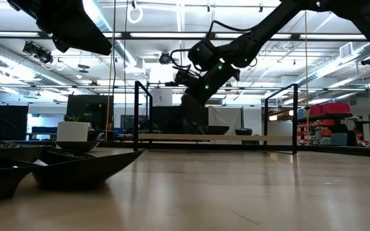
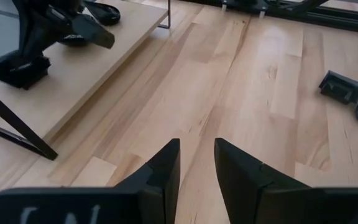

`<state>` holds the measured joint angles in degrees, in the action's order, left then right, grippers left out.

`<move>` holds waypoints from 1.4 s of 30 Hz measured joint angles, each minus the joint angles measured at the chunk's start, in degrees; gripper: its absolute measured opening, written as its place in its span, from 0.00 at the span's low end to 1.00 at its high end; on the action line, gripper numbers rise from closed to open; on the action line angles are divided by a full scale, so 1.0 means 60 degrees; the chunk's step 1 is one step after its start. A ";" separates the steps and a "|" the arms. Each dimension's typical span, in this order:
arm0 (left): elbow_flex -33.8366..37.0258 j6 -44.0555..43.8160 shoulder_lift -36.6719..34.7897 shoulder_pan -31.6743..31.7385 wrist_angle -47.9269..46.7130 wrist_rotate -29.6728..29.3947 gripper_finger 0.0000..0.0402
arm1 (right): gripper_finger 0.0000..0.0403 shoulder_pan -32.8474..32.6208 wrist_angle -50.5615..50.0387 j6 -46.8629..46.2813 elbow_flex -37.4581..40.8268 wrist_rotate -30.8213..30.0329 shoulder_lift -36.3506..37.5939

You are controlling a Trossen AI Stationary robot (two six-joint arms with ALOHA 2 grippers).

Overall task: Pick & Place Mini shaped plates
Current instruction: Stack the black square bowl on top of the other black square bowl on the shelf, then stack the black teardrop shaped bowl on top of the other black teardrop shape bowl on the shelf

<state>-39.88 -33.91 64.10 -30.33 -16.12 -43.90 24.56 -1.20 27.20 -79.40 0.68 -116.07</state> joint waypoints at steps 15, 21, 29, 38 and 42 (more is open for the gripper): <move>0.0000 -0.0005 0.0000 0.0000 -0.0006 0.0000 0.26 | 0.32 -0.0113 0.0424 -0.0573 0.0482 -0.0215 0.0220; 0.0000 0.0003 0.0000 0.0000 -0.0018 -0.0016 0.26 | 0.36 -0.0346 -0.0040 -0.1602 0.0478 -0.0218 0.1150; 0.0000 -0.0001 0.0004 0.0000 -0.0040 -0.0038 0.26 | 0.28 -0.1847 -0.1647 -0.3332 0.0808 -0.0211 0.3006; 0.0000 -0.0001 0.0004 -0.0004 -0.0024 -0.0233 0.26 | 0.16 -0.5275 0.0911 -0.4583 0.3312 -0.0643 0.3898; 0.0000 0.0004 0.0004 0.0000 -0.0016 -0.0487 0.26 | 0.10 -0.6956 0.2088 -0.5026 0.4152 -0.1663 0.3723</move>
<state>-39.88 -33.88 64.12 -30.33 -16.22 -46.82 -17.18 11.33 -2.96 -54.49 -9.29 -93.73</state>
